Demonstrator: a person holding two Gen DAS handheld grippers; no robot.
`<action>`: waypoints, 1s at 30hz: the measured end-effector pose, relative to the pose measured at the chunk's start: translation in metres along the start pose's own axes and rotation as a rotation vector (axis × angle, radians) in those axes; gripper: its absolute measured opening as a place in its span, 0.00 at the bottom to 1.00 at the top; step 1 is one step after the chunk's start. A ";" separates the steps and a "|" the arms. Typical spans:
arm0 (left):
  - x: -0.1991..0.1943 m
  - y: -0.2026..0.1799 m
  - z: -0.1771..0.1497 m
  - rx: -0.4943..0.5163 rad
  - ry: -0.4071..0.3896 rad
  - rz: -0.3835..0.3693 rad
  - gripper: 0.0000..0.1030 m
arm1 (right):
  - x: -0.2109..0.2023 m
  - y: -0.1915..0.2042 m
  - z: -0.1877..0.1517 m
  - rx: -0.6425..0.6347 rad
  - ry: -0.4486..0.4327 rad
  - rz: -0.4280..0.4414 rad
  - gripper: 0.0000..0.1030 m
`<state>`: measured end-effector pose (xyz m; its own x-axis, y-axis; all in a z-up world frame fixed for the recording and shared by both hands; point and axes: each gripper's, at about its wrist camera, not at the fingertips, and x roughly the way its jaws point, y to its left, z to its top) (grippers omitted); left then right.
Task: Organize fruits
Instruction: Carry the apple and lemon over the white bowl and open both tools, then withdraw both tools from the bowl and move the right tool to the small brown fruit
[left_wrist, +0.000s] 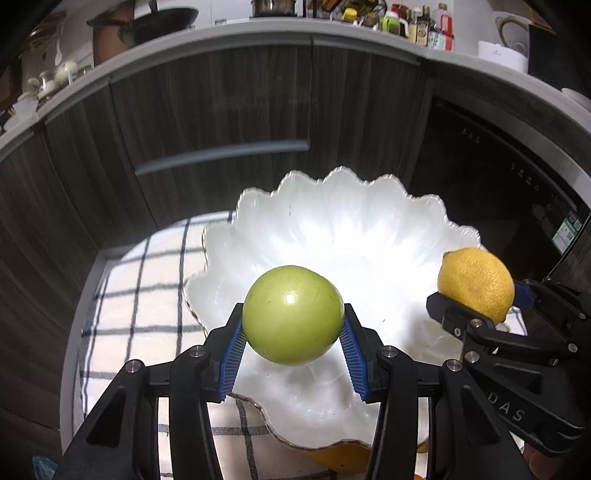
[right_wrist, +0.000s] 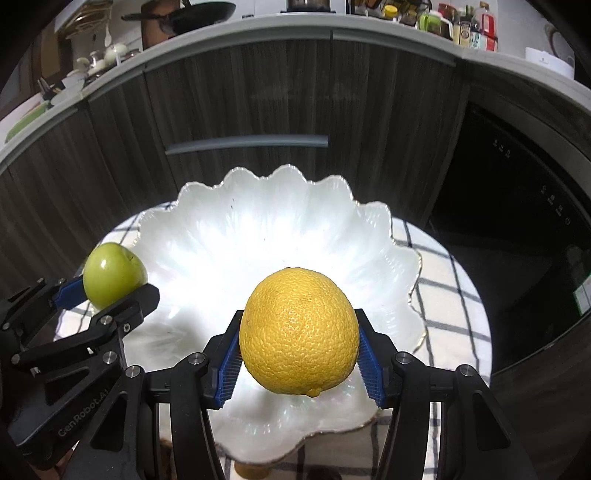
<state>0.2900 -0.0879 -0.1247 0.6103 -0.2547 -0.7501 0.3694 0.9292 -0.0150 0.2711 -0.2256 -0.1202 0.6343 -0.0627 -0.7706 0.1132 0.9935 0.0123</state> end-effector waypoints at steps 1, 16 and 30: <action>0.003 -0.001 -0.001 -0.001 0.010 -0.005 0.47 | 0.002 0.000 0.000 0.001 0.005 -0.001 0.54; 0.011 0.000 -0.005 -0.012 0.044 0.023 0.62 | 0.025 -0.004 0.001 0.004 0.072 -0.018 0.54; -0.021 0.010 0.010 -0.044 -0.033 0.112 0.85 | -0.025 -0.003 0.020 -0.011 -0.088 -0.133 0.79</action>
<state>0.2878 -0.0754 -0.1022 0.6691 -0.1566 -0.7265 0.2672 0.9629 0.0385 0.2703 -0.2294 -0.0882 0.6786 -0.2012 -0.7064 0.1926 0.9768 -0.0932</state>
